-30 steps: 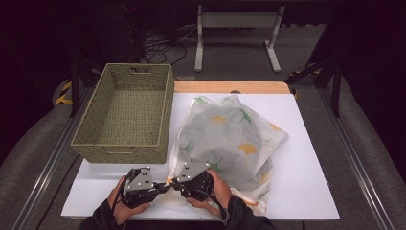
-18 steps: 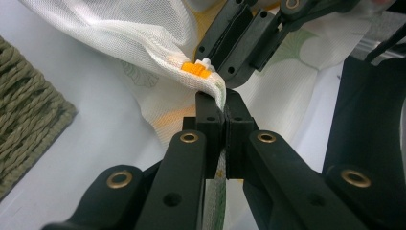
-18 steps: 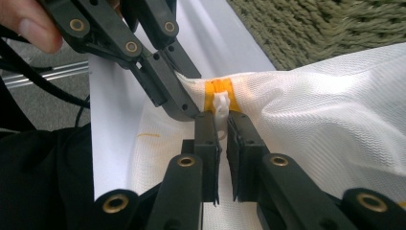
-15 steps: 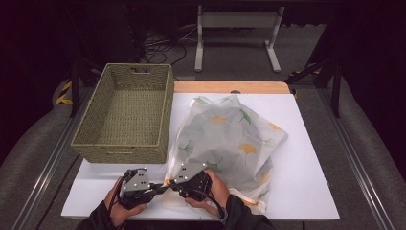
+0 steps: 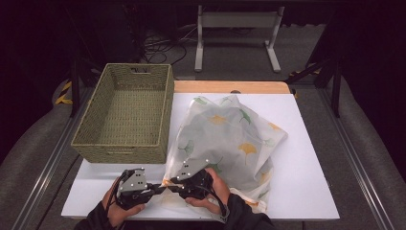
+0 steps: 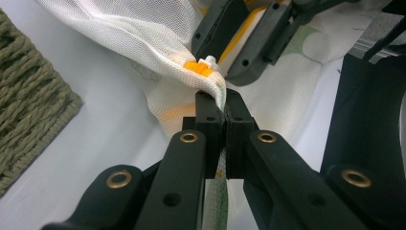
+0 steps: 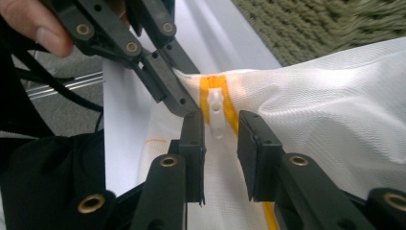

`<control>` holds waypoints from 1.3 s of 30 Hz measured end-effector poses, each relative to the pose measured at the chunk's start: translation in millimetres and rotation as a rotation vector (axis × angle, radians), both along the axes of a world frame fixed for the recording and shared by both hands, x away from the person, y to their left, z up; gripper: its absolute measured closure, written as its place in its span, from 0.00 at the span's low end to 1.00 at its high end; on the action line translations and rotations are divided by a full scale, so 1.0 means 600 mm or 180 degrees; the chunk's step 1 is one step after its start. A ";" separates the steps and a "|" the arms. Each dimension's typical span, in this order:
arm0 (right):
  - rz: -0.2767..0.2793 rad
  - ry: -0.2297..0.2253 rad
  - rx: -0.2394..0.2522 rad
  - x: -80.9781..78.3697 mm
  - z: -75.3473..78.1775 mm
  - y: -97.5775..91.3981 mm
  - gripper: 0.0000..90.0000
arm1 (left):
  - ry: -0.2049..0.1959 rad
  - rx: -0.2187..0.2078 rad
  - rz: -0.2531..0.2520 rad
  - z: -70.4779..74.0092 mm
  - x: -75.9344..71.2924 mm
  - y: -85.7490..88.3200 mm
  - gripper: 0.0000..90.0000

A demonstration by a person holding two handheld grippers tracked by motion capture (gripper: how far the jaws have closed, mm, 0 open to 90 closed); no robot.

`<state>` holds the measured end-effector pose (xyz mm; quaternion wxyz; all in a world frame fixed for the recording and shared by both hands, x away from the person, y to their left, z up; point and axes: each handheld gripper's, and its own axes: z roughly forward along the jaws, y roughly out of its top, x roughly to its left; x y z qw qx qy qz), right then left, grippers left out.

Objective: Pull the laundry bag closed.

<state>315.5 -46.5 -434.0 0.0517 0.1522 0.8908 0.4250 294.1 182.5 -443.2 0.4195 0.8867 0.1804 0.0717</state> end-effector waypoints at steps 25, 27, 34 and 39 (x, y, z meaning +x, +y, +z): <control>0.0013 -0.0379 -0.0171 -0.014 0.007 0.019 0.94 | 0.0180 -0.0381 0.0312 0.001 0.003 0.021 0.82; 0.0007 -0.0404 -0.0195 -0.015 0.007 0.020 0.94 | 0.0165 -0.0388 0.0284 0.002 0.002 0.021 0.88; -0.0043 -0.0450 -0.0199 -0.011 0.010 0.029 0.94 | 0.0078 -0.0518 0.0445 0.009 0.000 0.030 0.96; -0.0071 -0.0447 -0.0271 -0.007 0.004 0.035 0.94 | 0.0023 -0.0528 0.0527 0.013 0.000 0.036 0.97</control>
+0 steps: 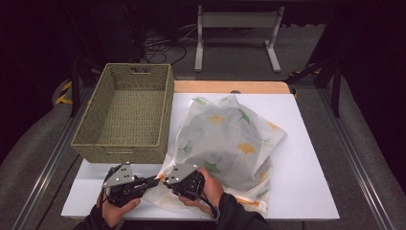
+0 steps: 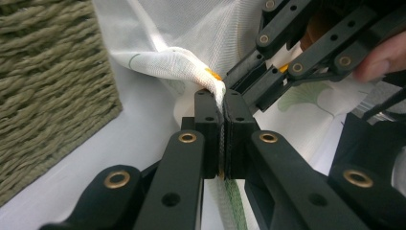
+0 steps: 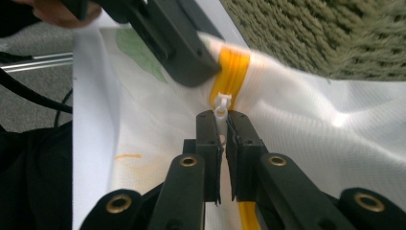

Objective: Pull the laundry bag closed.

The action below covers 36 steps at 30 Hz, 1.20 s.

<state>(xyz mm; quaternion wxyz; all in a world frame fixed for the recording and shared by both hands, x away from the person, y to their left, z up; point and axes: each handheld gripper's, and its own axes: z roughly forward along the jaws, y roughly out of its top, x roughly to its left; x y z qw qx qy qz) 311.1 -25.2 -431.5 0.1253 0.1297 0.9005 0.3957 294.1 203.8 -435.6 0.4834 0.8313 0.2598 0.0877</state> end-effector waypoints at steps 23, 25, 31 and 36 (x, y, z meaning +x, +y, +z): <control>-0.0214 0.0150 -0.0607 -0.017 -0.002 -0.127 0.94 | -0.0039 0.0081 0.0385 -0.004 0.007 0.056 0.98; -0.0234 0.0151 -0.0608 -0.020 0.000 -0.138 0.94 | -0.0040 0.0090 0.0437 -0.004 0.007 0.062 0.98; -0.0333 0.0272 -0.0606 -0.037 0.000 -0.196 0.94 | -0.0063 0.0119 0.0585 -0.004 0.004 0.086 0.98; -0.0339 0.0294 -0.0630 -0.059 0.001 -0.221 0.94 | -0.0058 0.0116 0.0658 -0.006 -0.004 0.104 0.98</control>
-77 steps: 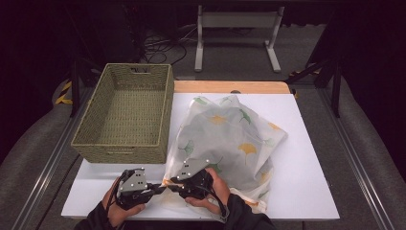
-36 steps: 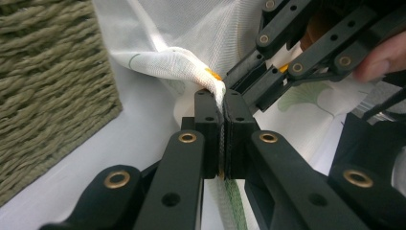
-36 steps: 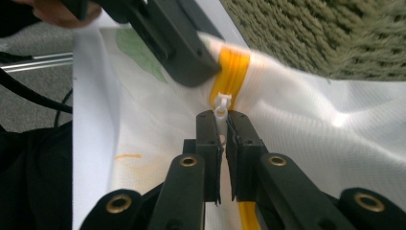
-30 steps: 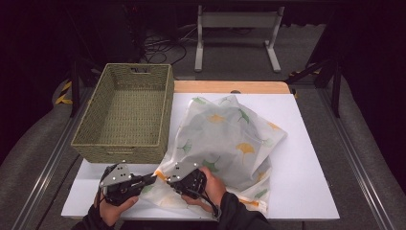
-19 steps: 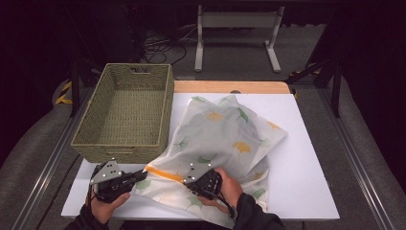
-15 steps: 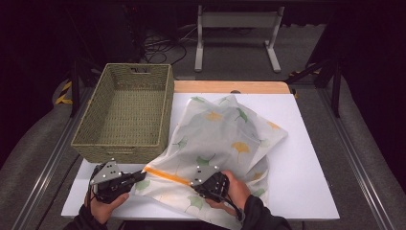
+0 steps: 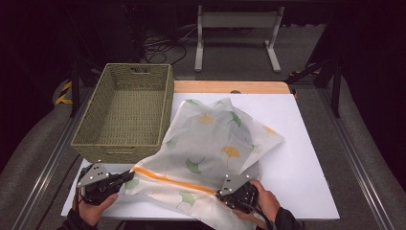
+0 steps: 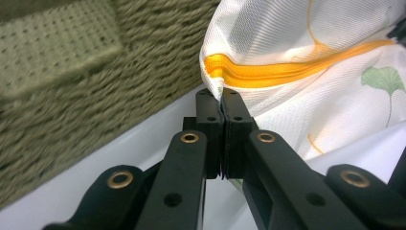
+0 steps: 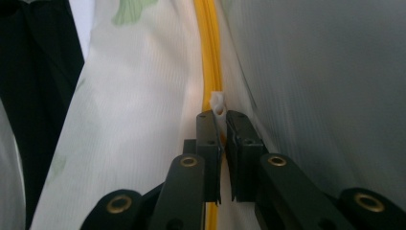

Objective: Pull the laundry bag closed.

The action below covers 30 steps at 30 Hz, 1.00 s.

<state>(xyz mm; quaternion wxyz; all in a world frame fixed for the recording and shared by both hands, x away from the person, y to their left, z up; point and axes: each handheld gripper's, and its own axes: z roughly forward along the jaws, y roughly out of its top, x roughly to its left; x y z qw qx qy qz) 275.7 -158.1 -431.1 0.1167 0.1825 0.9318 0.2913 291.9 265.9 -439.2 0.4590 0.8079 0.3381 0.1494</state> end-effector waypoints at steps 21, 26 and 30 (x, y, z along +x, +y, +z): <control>-0.0060 0.0136 -0.0151 -0.049 -0.009 -0.067 0.94 | 0.0073 0.0006 0.0350 -0.004 -0.011 0.039 0.98; -0.0072 0.0145 -0.0158 -0.057 -0.009 -0.079 0.94 | 0.0096 0.0003 0.0348 -0.003 -0.010 0.040 0.98; -0.0076 0.0147 -0.0159 -0.058 -0.009 -0.082 0.94 | 0.0123 -0.0021 0.0337 -0.004 -0.009 0.041 0.98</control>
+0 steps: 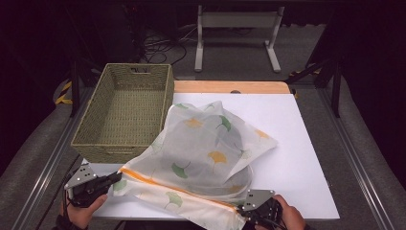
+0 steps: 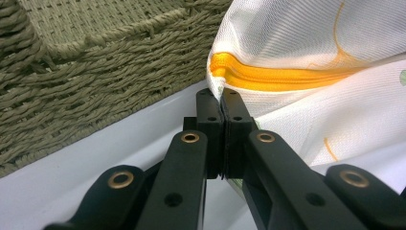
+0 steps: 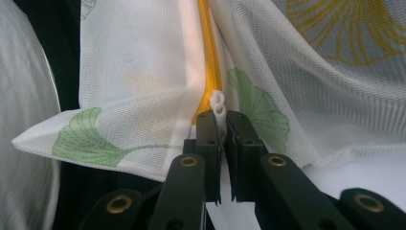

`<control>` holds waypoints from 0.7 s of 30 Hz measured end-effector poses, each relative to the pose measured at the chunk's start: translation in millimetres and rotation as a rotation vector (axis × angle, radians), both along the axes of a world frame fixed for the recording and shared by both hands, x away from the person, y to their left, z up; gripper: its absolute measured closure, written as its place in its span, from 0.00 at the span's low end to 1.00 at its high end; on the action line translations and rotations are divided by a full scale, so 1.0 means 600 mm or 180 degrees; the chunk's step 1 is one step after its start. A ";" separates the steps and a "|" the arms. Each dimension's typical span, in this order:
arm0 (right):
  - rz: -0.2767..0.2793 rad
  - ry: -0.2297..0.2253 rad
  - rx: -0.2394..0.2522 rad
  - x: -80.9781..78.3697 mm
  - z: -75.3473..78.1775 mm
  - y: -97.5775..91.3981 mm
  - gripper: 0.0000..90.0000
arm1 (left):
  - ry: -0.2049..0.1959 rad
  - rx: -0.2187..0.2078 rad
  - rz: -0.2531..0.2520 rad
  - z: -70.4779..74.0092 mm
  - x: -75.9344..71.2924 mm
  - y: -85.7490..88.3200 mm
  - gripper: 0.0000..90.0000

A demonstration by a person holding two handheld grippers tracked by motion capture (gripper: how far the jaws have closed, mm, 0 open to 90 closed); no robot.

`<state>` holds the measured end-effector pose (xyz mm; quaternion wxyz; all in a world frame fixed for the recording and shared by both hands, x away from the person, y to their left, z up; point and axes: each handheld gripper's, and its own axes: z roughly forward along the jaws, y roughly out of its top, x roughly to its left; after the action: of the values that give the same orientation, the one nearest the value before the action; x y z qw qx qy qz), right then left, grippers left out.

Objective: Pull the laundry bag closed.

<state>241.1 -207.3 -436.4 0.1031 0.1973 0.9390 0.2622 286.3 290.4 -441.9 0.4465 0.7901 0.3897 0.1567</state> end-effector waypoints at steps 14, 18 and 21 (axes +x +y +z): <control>-0.0077 -0.0163 0.0282 0.007 0.006 -0.013 0.92 | -0.0289 -0.0034 -0.0397 -0.002 -0.015 0.003 0.49; -0.0160 -0.0306 0.0497 0.013 0.016 -0.023 0.84 | -0.0356 -0.0066 -0.0322 0.002 -0.017 0.003 0.28; -0.0332 -0.0517 0.0745 0.019 0.034 -0.040 0.74 | -0.0398 -0.0055 -0.0252 0.007 -0.018 0.005 0.19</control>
<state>252.8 -231.5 -416.0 0.1685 0.2346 0.8790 0.3793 275.6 293.2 -437.9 0.4826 0.7897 0.3308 0.1847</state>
